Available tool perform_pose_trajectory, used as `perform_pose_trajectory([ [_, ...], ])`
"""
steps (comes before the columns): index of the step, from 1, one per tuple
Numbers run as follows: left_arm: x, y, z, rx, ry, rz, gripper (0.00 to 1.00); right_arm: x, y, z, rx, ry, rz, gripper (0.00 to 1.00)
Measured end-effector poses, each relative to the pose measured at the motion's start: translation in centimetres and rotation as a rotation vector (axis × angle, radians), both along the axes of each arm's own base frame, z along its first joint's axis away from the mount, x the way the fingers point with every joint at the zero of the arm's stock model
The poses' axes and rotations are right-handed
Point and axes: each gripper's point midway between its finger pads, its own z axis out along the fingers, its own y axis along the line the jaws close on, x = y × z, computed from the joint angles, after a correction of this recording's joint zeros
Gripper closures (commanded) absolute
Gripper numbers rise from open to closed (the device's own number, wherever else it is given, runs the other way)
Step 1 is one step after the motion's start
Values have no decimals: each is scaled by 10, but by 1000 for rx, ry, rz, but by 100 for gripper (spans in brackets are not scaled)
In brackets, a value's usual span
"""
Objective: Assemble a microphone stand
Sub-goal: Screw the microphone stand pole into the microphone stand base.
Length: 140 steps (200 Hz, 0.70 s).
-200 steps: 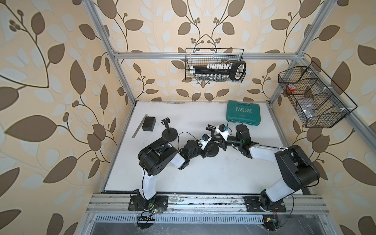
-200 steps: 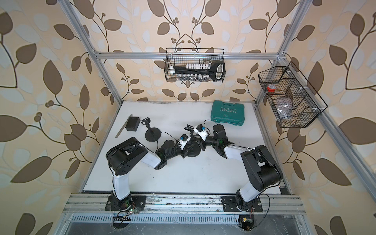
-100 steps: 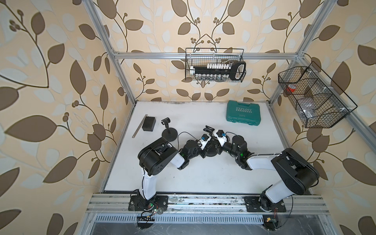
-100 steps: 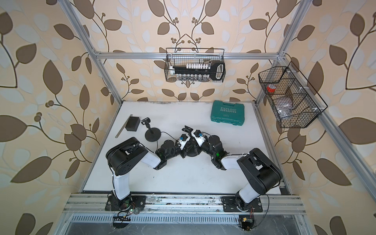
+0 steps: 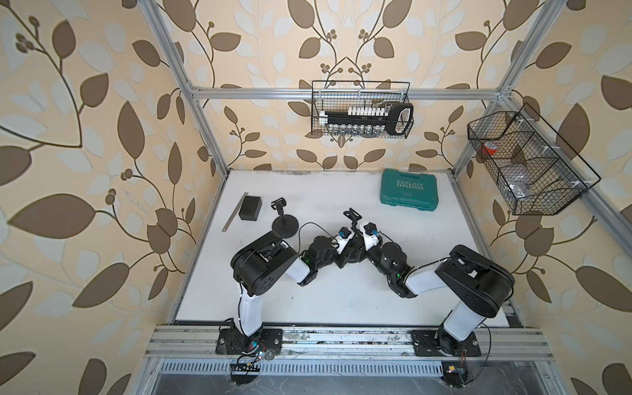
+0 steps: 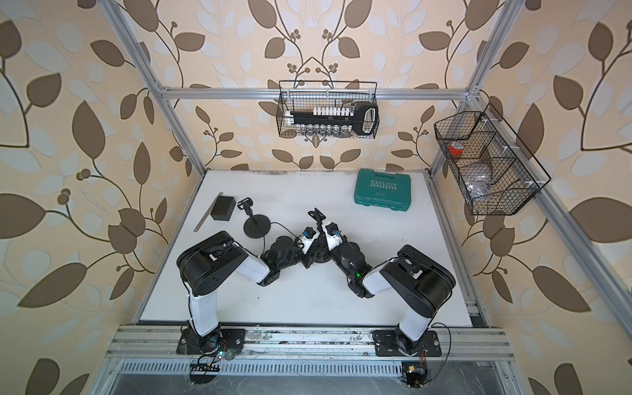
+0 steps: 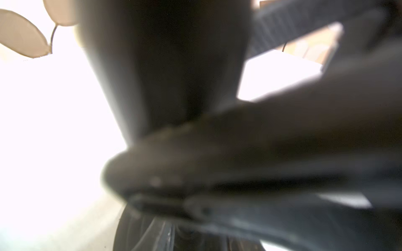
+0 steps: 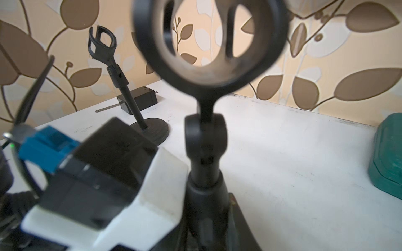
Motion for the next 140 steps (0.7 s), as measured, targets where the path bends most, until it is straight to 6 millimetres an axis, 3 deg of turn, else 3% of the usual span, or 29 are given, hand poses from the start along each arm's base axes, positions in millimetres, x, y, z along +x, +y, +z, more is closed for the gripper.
perform_pose_trajectory([
  [66, 4, 3, 1, 11, -17, 30, 83, -7, -2, -1, 31, -5, -140, 100],
  [95, 5, 4, 1, 17, -26, 32, 85, -6, -1, 1, 8, -3, -129, 76],
  [112, 5, 4, 1, 14, -27, 35, 85, -5, -2, 2, -22, 15, -84, 67],
  [140, 5, 5, 1, 7, -24, 40, 86, -12, -1, -18, -132, 106, 66, 51],
])
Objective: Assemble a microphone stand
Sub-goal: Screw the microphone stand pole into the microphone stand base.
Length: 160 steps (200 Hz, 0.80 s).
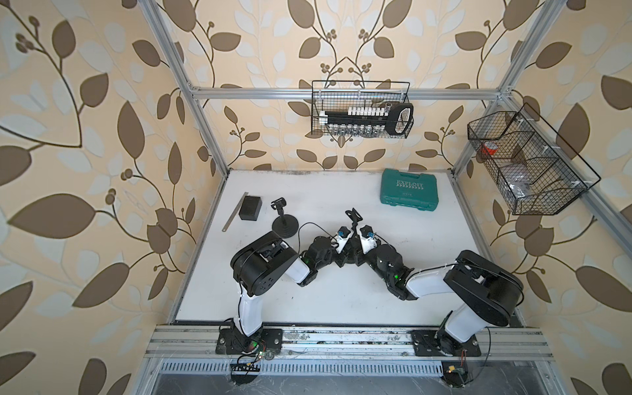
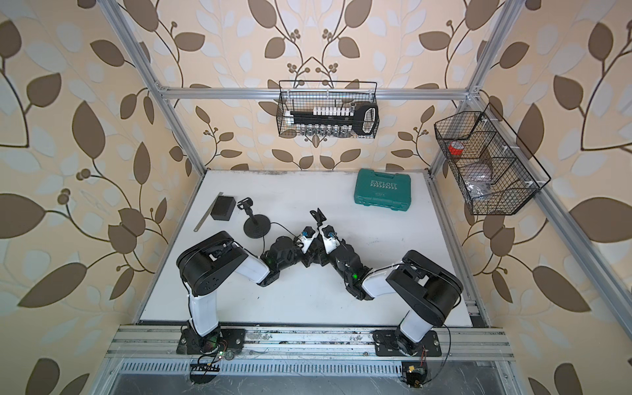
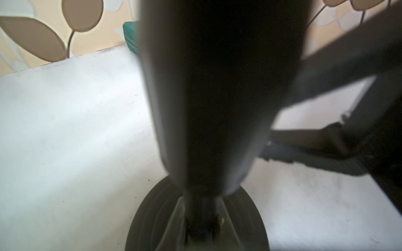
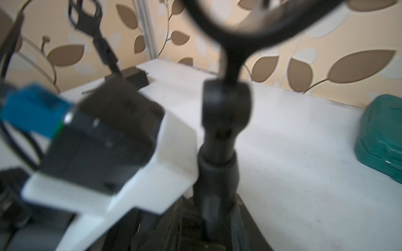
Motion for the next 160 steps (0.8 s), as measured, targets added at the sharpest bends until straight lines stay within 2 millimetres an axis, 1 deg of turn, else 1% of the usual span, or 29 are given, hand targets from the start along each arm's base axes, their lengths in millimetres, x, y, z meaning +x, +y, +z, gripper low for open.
perform_pose_trajectory([
  [28, 1, 1, 0, -12, -7, 8, 86, -3, -12, -3, -21, 85, 134, 44],
  [59, 2, 1, 0, -22, -6, 17, 86, -5, -35, -11, -1, 177, 226, 44],
  [80, 2, 1, 0, -26, -5, 20, 86, -6, -43, -11, 18, 211, 278, 45],
  [103, 2, 1, 0, -26, -6, 20, 86, -4, -39, 1, 21, 205, 346, 48],
  [122, 2, 1, 0, -28, -7, 20, 86, 0, -30, 19, 19, 159, 409, 50],
  [138, 2, 1, 0, -29, -8, 20, 87, 3, -24, 32, 17, 119, 447, 51],
  [160, 2, 1, 0, -30, -10, 20, 87, 6, -18, 40, 11, 94, 484, 51],
])
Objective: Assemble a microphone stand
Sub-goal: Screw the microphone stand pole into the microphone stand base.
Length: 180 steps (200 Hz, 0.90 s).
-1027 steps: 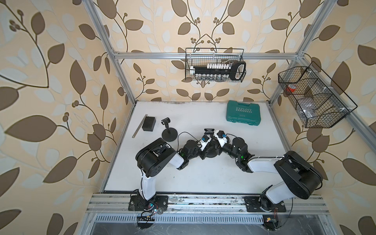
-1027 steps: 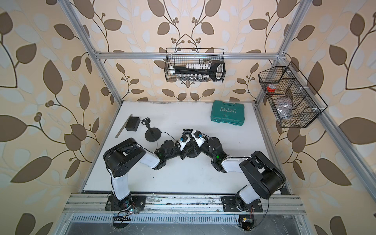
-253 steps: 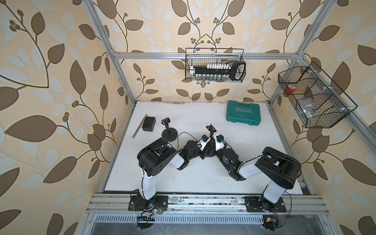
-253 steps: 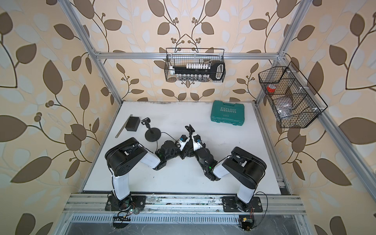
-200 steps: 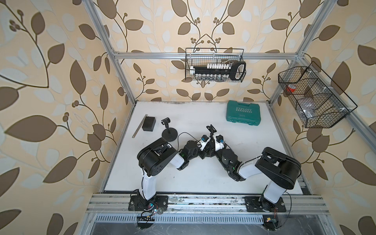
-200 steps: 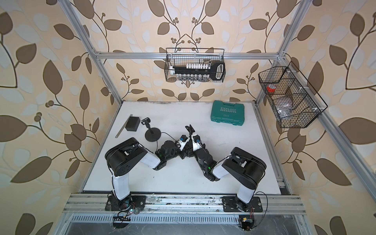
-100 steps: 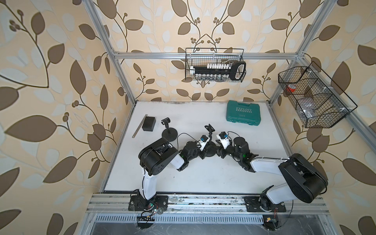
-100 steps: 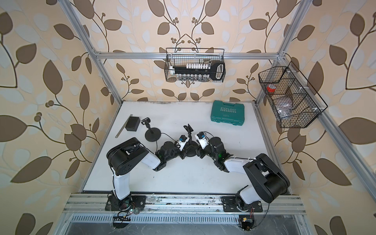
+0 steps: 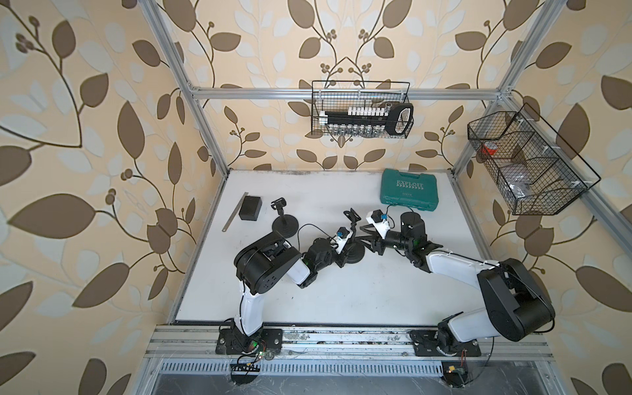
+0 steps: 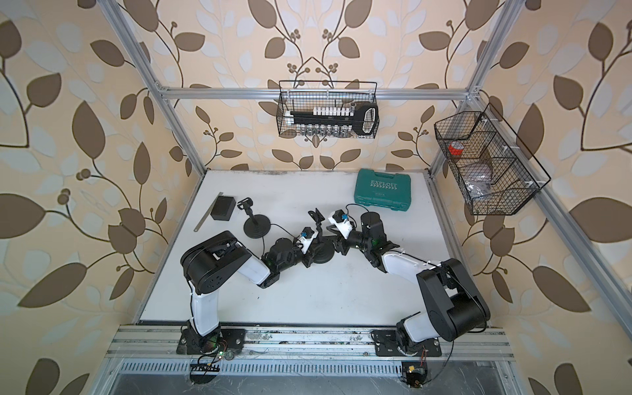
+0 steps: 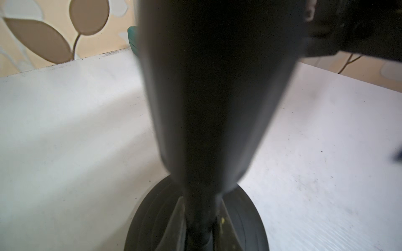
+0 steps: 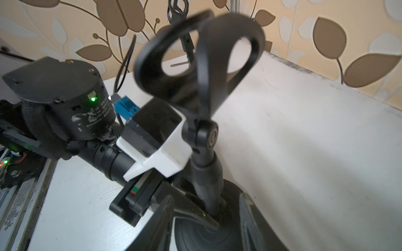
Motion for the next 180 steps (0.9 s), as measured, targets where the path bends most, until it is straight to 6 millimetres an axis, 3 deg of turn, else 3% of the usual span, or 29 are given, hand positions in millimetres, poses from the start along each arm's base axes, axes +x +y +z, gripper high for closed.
perform_pose_trajectory([
  [26, 0, 0, 0, -1, -1, 0, 87, 5, 6, -2, -6, 3, 31, 52],
  [50, 0, 0, 0, -1, -1, 0, 87, 6, 9, -6, -8, 15, 55, 61],
  [129, 0, 0, 0, -2, 0, -2, 88, 8, 17, -5, 0, 24, 109, 62],
  [180, -1, -1, 0, -8, 5, -6, 88, 12, 20, -7, -3, 14, 132, 83],
])
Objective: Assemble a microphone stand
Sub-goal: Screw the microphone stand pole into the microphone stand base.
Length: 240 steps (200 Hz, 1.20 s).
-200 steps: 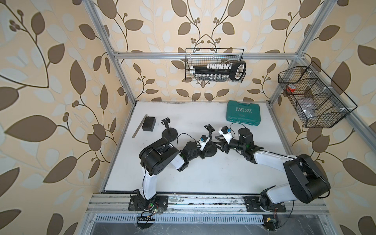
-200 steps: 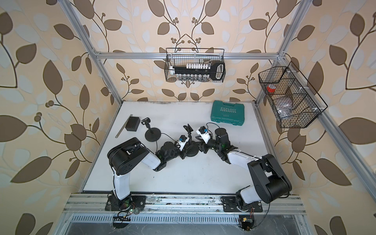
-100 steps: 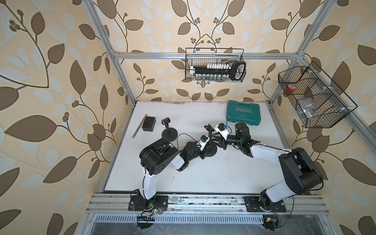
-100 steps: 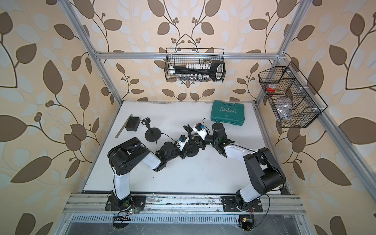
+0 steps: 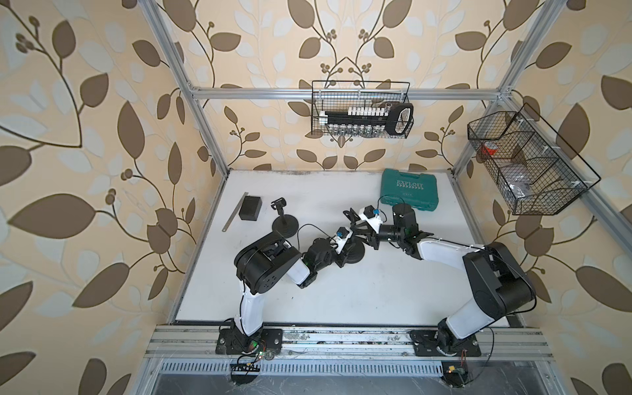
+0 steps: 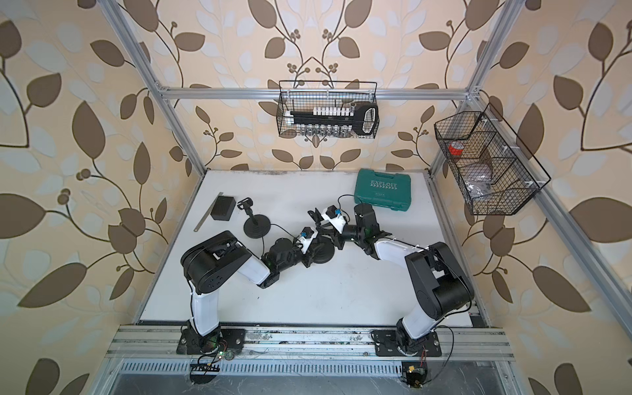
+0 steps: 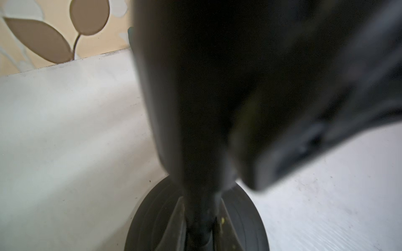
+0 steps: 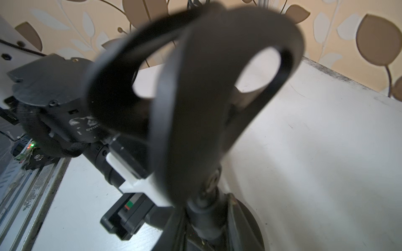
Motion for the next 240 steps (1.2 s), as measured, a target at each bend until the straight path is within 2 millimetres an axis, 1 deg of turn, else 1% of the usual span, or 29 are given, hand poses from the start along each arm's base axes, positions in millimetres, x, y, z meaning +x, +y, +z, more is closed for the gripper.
perform_pose_trajectory([
  [23, 0, 0, 0, 0, 0, -1, 88, 0, 0, 0, 1, -6, 5, 93],
  [47, 0, 0, 0, -1, -1, 0, 88, 1, 0, 0, 4, -7, -2, 100],
  [71, 0, 0, 0, 0, 1, 0, 86, 0, 0, -1, 5, -20, -36, 100],
  [88, 0, 0, 0, 1, 0, 0, 83, -1, 0, -2, -1, -53, -103, 100],
  [100, 0, 0, -1, 2, -1, -2, 77, -3, 0, -2, -3, -80, -161, 100],
  [113, -1, 1, -2, 3, 6, -1, 68, -3, -2, -2, -2, -100, -232, 100],
  [127, -7, 4, -8, 9, 32, -3, 59, -5, -4, -3, 4, -114, -303, 100],
  [141, -12, 8, -13, 9, 55, -5, 55, -7, -5, -2, 10, -125, -364, 100],
  [152, -13, 9, -12, 10, 56, -5, 53, -7, -4, -2, 11, -136, -409, 100],
  [172, -13, 8, -4, -1, 46, -6, 53, -10, 0, -2, 3, -155, -485, 100],
  [196, -12, 8, 8, -15, 24, -7, 56, -14, 5, -2, -9, -173, -583, 100],
  [221, -10, 6, 15, -21, 10, -7, 64, -18, 7, -2, -3, -178, -681, 100],
  [240, -8, 5, 15, -19, 12, -6, 75, -18, 5, -2, 13, -173, -735, 100],
])
